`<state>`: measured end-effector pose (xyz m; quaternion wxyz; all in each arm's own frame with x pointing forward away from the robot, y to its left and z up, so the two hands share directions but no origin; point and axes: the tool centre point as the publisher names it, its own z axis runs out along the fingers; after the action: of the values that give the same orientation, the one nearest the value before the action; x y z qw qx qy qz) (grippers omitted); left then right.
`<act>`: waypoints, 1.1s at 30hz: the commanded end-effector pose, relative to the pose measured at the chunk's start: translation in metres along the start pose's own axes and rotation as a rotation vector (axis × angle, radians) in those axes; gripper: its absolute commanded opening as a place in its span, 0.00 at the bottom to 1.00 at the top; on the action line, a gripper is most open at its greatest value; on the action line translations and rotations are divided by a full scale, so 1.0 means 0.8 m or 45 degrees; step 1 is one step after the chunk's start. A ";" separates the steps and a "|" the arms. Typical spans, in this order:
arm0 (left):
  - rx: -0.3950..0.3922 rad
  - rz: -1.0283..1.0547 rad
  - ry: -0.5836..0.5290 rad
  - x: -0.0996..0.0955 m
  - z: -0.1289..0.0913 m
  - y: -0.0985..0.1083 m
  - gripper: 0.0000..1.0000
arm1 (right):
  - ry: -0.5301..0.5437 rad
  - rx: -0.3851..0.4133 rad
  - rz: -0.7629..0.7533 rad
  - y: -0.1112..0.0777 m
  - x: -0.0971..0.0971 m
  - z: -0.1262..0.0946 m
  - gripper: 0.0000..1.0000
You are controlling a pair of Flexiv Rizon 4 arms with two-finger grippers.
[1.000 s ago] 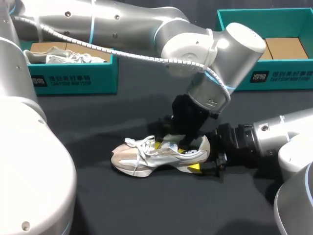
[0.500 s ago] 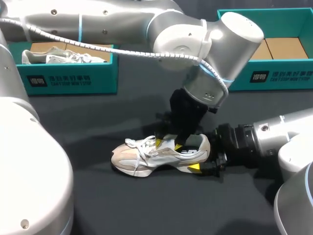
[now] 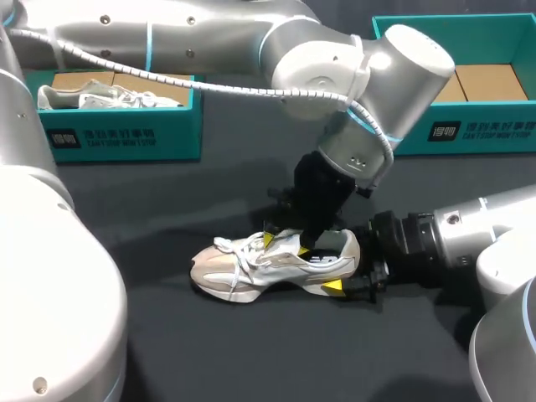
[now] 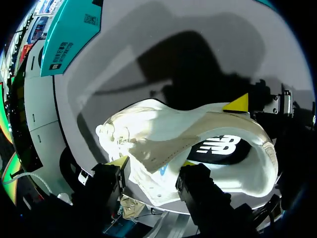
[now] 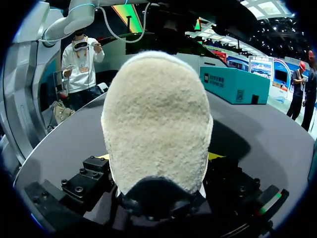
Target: Take the shoe out of the shoebox, open the shoe tongue, remove and reinsert the insole, then place the shoe into the shoebox
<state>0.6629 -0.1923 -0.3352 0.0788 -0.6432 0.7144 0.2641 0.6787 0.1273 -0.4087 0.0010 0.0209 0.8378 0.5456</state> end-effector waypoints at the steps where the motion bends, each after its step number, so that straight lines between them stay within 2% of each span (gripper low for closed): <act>1: -0.018 0.014 -0.081 0.019 -0.002 -0.007 0.49 | -0.002 0.005 0.000 -0.001 0.003 0.000 0.00; 6: -0.018 0.024 -0.087 0.013 -0.006 -0.002 0.46 | -0.002 0.005 0.000 -0.001 0.003 0.000 0.00; 14: -0.001 0.024 -0.028 -0.010 -0.012 0.009 0.35 | -0.002 0.005 0.000 -0.001 0.003 0.000 0.00; 16: 0.008 0.024 -0.015 -0.016 -0.014 0.012 0.28 | -0.002 0.005 0.000 -0.001 0.003 0.000 0.00; 18: 0.023 0.021 -0.005 -0.021 -0.016 0.014 0.16 | -0.002 0.005 0.000 -0.001 0.003 0.000 0.00; 24: 0.061 0.010 0.053 -0.032 -0.019 0.026 0.00 | -0.002 0.005 0.000 -0.001 0.003 0.000 0.00; 29: 0.097 0.044 0.091 -0.038 -0.018 0.039 0.01 | -0.002 0.005 0.000 -0.001 0.003 0.000 0.00; 33: 0.104 0.068 0.087 -0.038 -0.016 0.039 0.21 | -0.002 0.005 0.000 -0.001 0.003 0.000 0.00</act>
<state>0.6419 -0.1774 -0.3022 0.0903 -0.6244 0.7397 0.2340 0.6787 0.1272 -0.4087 0.0011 0.0208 0.8379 0.5455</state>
